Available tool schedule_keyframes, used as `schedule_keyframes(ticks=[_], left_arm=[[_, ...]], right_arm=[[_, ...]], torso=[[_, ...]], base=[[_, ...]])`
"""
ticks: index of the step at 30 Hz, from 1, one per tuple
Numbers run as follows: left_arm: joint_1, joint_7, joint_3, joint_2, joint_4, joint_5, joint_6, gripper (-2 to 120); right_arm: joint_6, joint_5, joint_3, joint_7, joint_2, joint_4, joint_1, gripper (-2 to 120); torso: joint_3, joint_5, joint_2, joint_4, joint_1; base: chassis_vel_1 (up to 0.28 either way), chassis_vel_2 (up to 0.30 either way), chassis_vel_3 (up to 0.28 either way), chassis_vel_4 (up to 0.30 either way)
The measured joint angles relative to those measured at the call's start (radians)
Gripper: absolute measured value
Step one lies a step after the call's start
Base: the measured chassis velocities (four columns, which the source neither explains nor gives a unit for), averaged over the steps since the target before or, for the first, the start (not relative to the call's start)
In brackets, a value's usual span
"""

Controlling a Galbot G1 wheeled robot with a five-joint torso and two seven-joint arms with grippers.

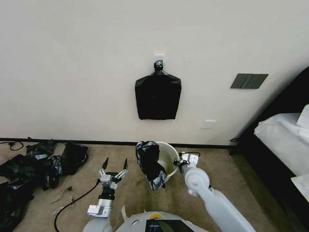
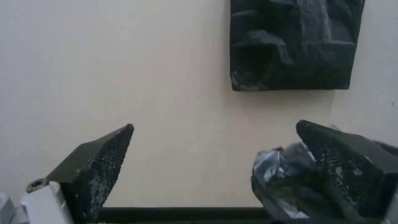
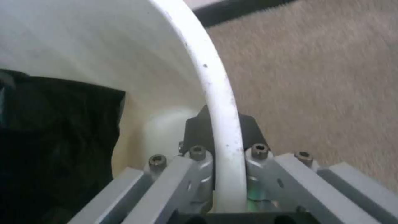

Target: Place a trash bag onto the trash bin.

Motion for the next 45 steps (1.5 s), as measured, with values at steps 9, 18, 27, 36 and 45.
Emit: schedule_keyframes(ticks=[9,18,27,36,45], left_arm=[[-0.012,0.000,0.009,-0.003,0.007,-0.001,0.001,100],[-0.002,0.000,0.012,-0.007,0.004,0.000,0.001,100],[0.000,0.000,0.021,-0.012,0.002,0.002,0.001,100],[0.002,0.000,0.028,-0.013,0.001,0.002,0.001,100],[0.029,-0.010,0.051,-0.011,0.001,-0.002,0.018,100]], right_arm=[[0.010,-0.020,0.001,0.020,0.044,-0.021,-0.048,2],[0.032,-0.068,0.004,-0.013,0.094,-0.059,-0.060,2],[0.029,-0.074,0.012,-0.014,0.065,0.006,-0.084,30],[0.018,-0.133,0.086,-0.046,-0.009,0.153,-0.137,63],[-0.075,-0.025,0.204,-0.356,-0.129,0.310,-0.151,92]], torso=[[0.000,0.0002,0.000,0.0001,0.000],[0.000,-0.0001,0.000,0.0000,0.000],[0.000,0.0005,0.000,0.0002,0.000],[0.000,0.0003,0.000,-0.0001,0.000],[0.000,0.0002,0.000,-0.0001,0.000]], base=[[0.000,0.000,0.000,0.000],[0.000,0.000,0.000,0.000],[0.000,0.000,0.000,0.000],[0.000,0.000,0.000,0.000],[0.000,0.000,0.000,0.000]])
